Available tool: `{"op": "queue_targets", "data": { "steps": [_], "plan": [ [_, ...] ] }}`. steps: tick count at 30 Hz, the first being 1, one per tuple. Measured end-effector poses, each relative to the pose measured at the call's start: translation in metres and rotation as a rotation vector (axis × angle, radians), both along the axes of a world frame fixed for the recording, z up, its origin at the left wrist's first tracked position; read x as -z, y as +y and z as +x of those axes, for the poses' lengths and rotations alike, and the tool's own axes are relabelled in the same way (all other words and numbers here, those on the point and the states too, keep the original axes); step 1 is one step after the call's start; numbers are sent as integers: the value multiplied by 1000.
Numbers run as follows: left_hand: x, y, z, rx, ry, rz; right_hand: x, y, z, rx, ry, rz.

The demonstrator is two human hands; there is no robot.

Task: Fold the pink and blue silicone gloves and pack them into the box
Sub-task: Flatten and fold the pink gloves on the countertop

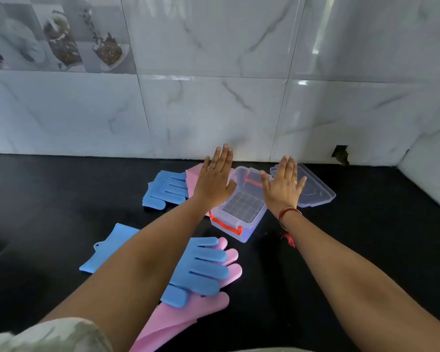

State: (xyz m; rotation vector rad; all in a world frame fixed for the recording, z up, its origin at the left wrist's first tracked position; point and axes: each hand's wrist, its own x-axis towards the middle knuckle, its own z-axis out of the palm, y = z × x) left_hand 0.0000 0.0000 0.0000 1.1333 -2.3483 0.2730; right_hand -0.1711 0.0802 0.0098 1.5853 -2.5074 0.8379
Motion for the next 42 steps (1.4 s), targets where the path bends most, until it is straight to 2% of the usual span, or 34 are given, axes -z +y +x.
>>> {"op": "queue_targets", "data": {
  "steps": [3, 6, 13, 18, 23, 28, 31, 34, 38, 42],
  "plan": [
    [-2, 2, 0, -7, -47, 115, -4, -1, 0, 17, -17, 130],
    [-4, 6, 3, -17, -65, 287, -11, -3, -2, -5, -173, 219],
    [-11, 7, 7, -111, -118, 379, -28, -17, 0, 3, -177, 167],
    [-31, -3, 21, -150, -93, 414, -50, -37, 10, -36, -262, 32],
    [-54, -24, 80, -254, -51, 411, -68, -66, 49, -218, -334, -54],
    [-59, -51, 177, -465, 64, 457, -64, -88, 96, -413, -408, 5],
    [-52, -61, 241, -597, 131, 472, -53, -92, 106, -431, -414, 22],
    [-45, -66, 287, -692, 96, 479, -39, -94, 105, -429, -442, 79],
    [-35, -70, 312, -751, 50, 489, -20, -97, 97, -411, -456, 184],
    [-22, -74, 320, -783, 15, 506, -2, -97, 87, -401, -483, 206]
  ]
}}
